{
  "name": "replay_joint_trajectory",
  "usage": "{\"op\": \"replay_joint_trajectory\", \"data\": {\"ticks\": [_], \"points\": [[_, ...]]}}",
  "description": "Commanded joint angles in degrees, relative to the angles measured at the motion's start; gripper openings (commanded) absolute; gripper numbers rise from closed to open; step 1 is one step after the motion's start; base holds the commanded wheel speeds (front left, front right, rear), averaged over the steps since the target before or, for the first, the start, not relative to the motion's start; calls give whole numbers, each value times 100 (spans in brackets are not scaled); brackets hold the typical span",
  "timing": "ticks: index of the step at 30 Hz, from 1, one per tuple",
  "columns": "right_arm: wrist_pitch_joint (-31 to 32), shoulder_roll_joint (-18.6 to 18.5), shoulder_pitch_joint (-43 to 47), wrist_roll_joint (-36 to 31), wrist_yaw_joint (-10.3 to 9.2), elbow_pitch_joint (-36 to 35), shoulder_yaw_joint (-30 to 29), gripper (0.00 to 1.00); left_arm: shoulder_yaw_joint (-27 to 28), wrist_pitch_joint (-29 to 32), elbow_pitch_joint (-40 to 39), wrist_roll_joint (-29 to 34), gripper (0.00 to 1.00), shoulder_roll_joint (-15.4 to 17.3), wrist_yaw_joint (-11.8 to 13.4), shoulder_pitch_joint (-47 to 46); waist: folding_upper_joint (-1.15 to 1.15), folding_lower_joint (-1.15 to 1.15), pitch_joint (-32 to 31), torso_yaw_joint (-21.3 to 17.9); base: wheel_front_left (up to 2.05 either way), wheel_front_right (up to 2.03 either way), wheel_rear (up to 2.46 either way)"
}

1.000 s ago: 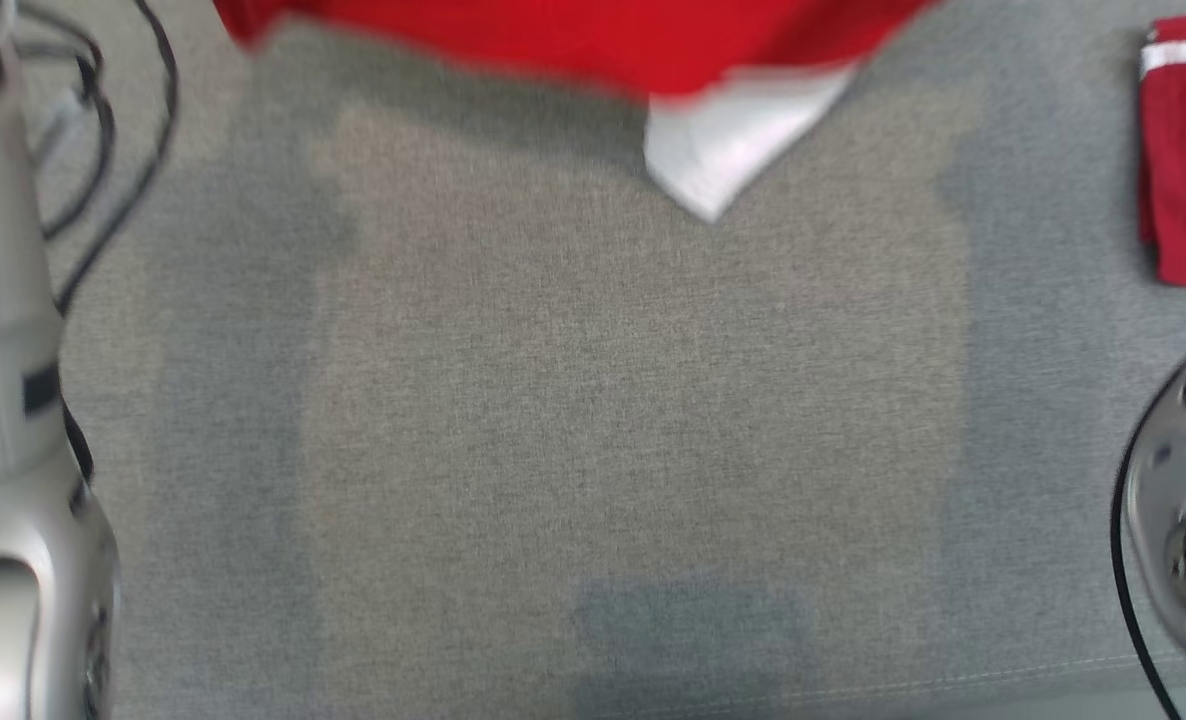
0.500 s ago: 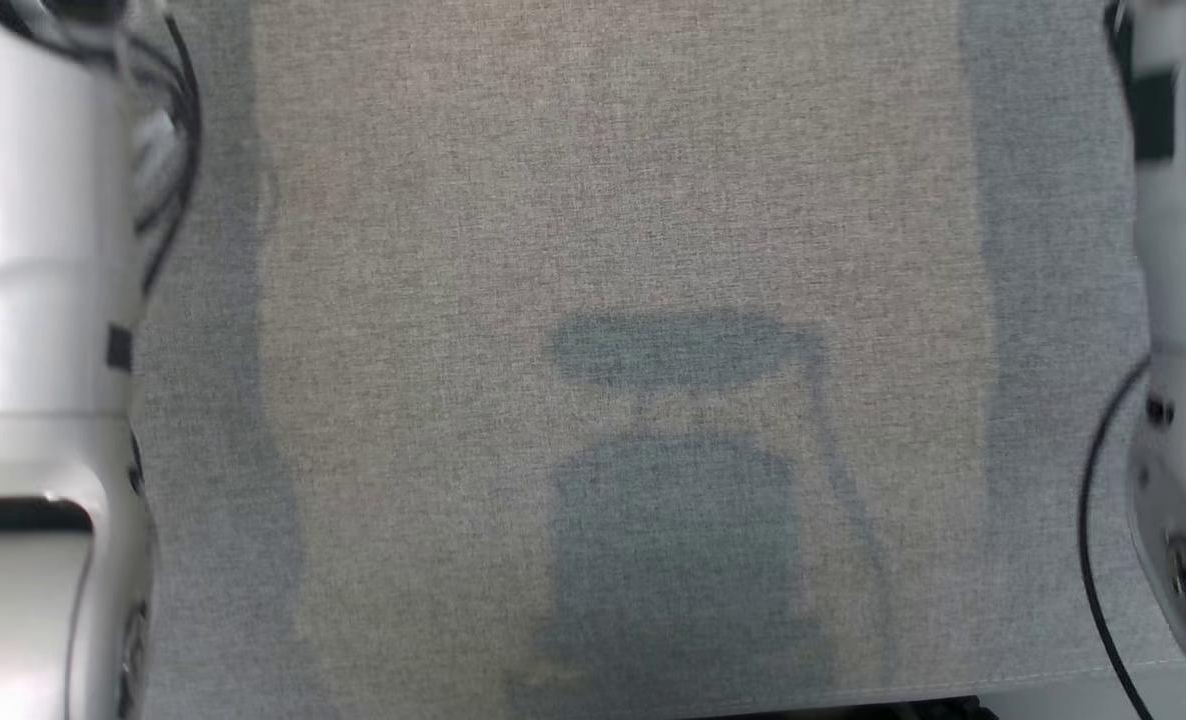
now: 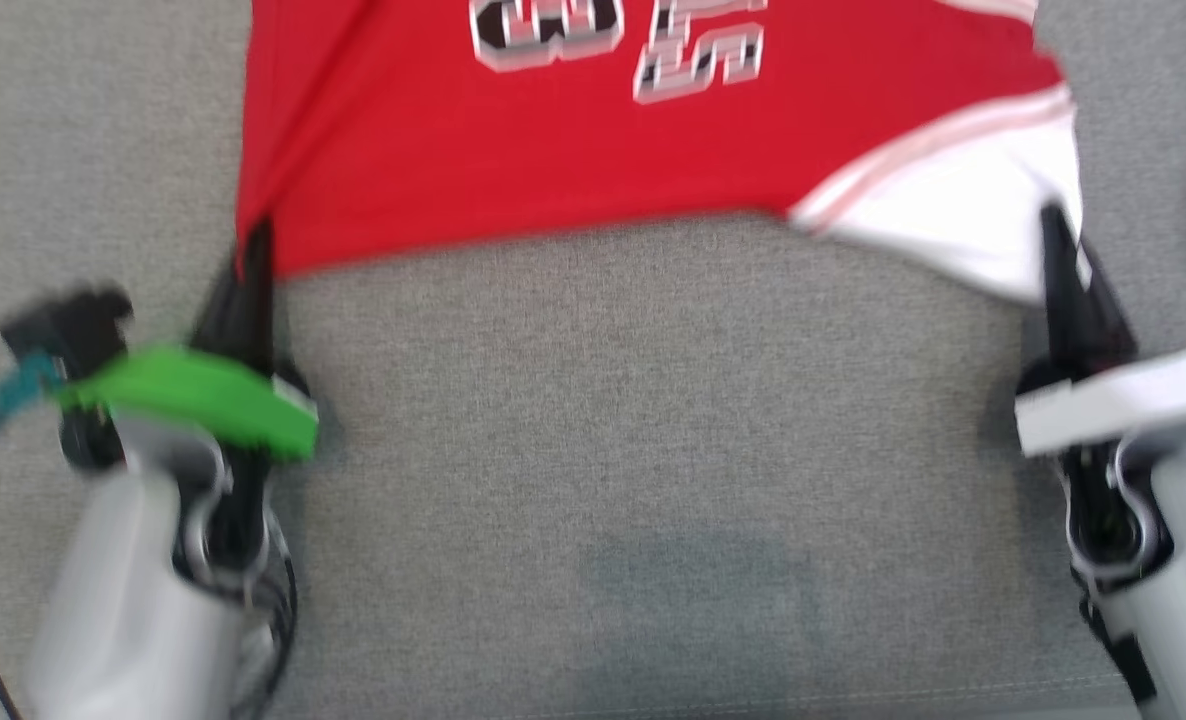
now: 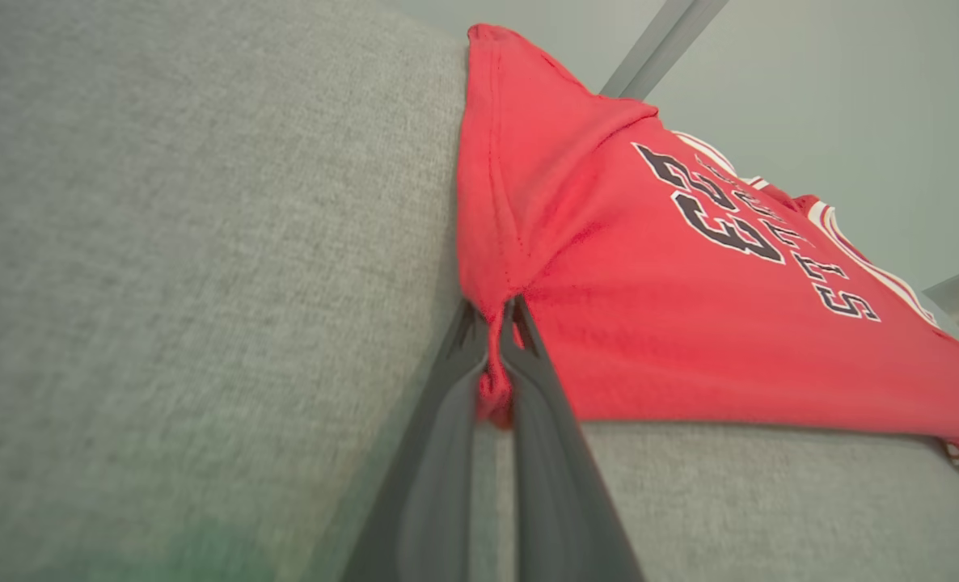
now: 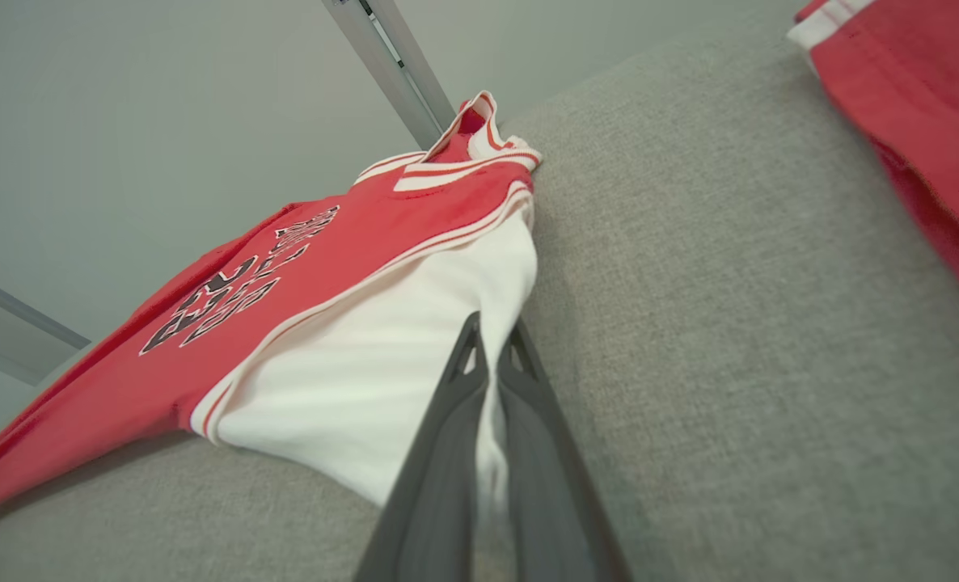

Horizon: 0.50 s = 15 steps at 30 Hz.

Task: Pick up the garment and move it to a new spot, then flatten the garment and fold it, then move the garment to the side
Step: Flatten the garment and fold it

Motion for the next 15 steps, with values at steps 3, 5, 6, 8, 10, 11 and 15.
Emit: {"op": "replay_joint_trajectory", "data": {"ticks": [3,5,6,8,10,11,15], "points": [[-15,-46,890,88,-15,-28,-155,0,66,72,-717,-76,0,107,408,1392,7,0,-982,-52,0,0,0],[-26,-32,1297,103,-18,2,-281,0,3,74,-1086,5,0,80,627,2059,7,0,-1123,-53,0,0,0],[-32,-27,1480,100,-19,17,-337,0,-13,42,-1210,18,0,40,734,2339,7,0,-1180,-46,0,0,0],[-41,6,1856,100,-19,43,-451,0,-76,4,-1475,-70,0,-106,870,2895,7,0,-1278,-38,0,0,0],[-17,43,2216,113,-19,8,-506,0,-158,-42,-1718,-128,0,-265,970,3363,7,0,-1352,-13,0,0,0],[-17,43,2216,113,-19,8,-506,0,-158,-42,-1718,-128,0,-265,970,3363,7,0,-1352,-13,0,0,0],[71,118,2713,248,-17,-201,-649,0,-277,-80,-2229,-263,0,-501,1101,3956,7,0,-1435,42,0,0,0]]}}
